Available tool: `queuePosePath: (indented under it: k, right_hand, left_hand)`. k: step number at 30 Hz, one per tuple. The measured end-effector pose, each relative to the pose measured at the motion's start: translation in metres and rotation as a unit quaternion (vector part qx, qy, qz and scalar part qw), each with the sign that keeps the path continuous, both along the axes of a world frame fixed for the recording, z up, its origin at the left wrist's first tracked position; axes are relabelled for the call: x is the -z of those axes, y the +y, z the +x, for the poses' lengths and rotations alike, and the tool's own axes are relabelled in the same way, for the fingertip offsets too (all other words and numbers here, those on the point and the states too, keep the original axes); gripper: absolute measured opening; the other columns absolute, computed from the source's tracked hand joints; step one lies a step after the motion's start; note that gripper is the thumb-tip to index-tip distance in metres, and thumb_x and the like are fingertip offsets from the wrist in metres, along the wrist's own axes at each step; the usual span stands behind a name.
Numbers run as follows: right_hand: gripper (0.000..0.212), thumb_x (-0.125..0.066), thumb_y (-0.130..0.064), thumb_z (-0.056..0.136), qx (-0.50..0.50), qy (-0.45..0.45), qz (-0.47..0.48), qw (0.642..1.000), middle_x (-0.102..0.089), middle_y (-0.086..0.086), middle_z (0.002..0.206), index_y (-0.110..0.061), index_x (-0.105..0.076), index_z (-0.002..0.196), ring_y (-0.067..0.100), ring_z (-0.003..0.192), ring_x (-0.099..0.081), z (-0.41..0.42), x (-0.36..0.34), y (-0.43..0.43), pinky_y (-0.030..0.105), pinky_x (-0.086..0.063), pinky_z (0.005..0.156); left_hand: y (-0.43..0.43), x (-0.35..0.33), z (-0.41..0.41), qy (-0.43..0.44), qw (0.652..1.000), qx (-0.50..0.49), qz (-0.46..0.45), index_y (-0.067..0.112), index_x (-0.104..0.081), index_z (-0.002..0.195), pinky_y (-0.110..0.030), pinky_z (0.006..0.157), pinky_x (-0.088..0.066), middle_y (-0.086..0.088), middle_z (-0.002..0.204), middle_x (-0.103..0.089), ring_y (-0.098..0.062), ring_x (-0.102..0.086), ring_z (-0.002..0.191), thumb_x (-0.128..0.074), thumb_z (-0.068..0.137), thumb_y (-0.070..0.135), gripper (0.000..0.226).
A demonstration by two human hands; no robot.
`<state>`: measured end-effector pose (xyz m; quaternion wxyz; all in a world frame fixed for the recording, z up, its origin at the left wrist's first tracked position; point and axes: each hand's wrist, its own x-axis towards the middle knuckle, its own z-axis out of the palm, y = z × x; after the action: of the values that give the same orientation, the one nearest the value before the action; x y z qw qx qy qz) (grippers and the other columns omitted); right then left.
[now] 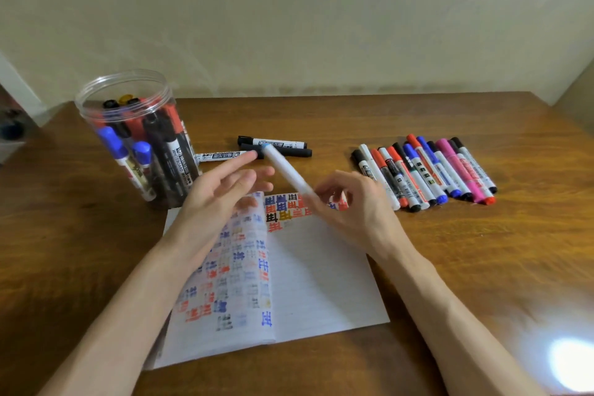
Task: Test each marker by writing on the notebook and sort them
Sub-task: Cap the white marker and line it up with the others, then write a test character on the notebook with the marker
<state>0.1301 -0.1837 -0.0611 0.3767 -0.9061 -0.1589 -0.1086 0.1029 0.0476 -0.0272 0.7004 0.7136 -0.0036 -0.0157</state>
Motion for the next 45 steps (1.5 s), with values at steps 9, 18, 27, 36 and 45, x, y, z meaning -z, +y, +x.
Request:
queuePosePath:
  k: [9, 18, 27, 36, 45]
  right_hand:
    - [0.034, -0.081, -0.033, 0.084, 0.282, -0.070, -0.148, 0.945, -0.058, 0.005, 0.098, -0.014, -0.059, 0.103, 0.018, 0.094, -0.039, 0.011, 0.013, -0.021, 0.033, -0.037, 0.075]
    - [0.025, -0.078, -0.027, 0.091, 0.265, -0.078, -0.159, 0.948, -0.062, 0.008, 0.106, -0.017, -0.068, 0.111, 0.016, 0.097, -0.036, 0.017, 0.019, -0.025, 0.032, -0.034, 0.075]
    - [0.025, -0.077, -0.030, 0.090, 0.255, -0.116, -0.122, 0.952, -0.062, 0.007, 0.103, -0.016, -0.066, 0.108, 0.022, 0.096, -0.047, 0.018, 0.021, -0.019, 0.036, -0.041, 0.075]
    - [0.018, -0.074, -0.022, 0.090, 0.233, -0.129, -0.095, 0.959, -0.060, 0.005, 0.100, -0.013, -0.067, 0.104, 0.018, 0.094, -0.043, 0.017, 0.020, -0.014, 0.032, -0.034, 0.076]
    - [0.020, -0.073, -0.023, 0.090, 0.214, -0.111, -0.085, 0.967, -0.062, 0.006, 0.109, -0.015, -0.068, 0.107, 0.021, 0.103, -0.049, 0.015, 0.020, -0.011, 0.030, -0.036, 0.081]
  left_hand:
    - [0.000, 0.004, 0.007, -0.053, 0.967, 0.007, 0.247, 0.035, -0.066, 0.125, -0.023, 0.087, -0.057, 0.020, 0.109, -0.072, 0.006, -0.067, 0.103, -0.059, 0.103, 0.024, 0.026]
    - [-0.005, 0.009, 0.017, -0.014, 0.953, -0.052, 0.299, 0.033, -0.064, 0.128, -0.015, 0.080, -0.044, 0.022, 0.111, -0.067, 0.005, -0.060, 0.104, -0.059, 0.103, 0.023, 0.027]
    - [-0.023, 0.028, 0.053, -0.124, 0.872, -0.160, 0.446, 0.021, -0.053, 0.145, -0.027, 0.113, -0.032, 0.001, 0.149, -0.051, -0.014, -0.043, 0.141, -0.064, 0.099, 0.013, 0.048]
    - [-0.013, 0.042, 0.085, -0.115, 0.835, -0.156, 0.515, 0.022, -0.052, 0.143, -0.048, 0.114, -0.033, -0.002, 0.138, -0.059, -0.025, -0.046, 0.136, -0.074, 0.092, 0.028, 0.057]
    - [-0.007, 0.046, 0.091, -0.107, 0.839, -0.150, 0.512, 0.025, -0.069, 0.123, -0.033, 0.094, -0.036, -0.006, 0.125, -0.054, -0.024, -0.050, 0.118, -0.076, 0.090, 0.036, 0.035]
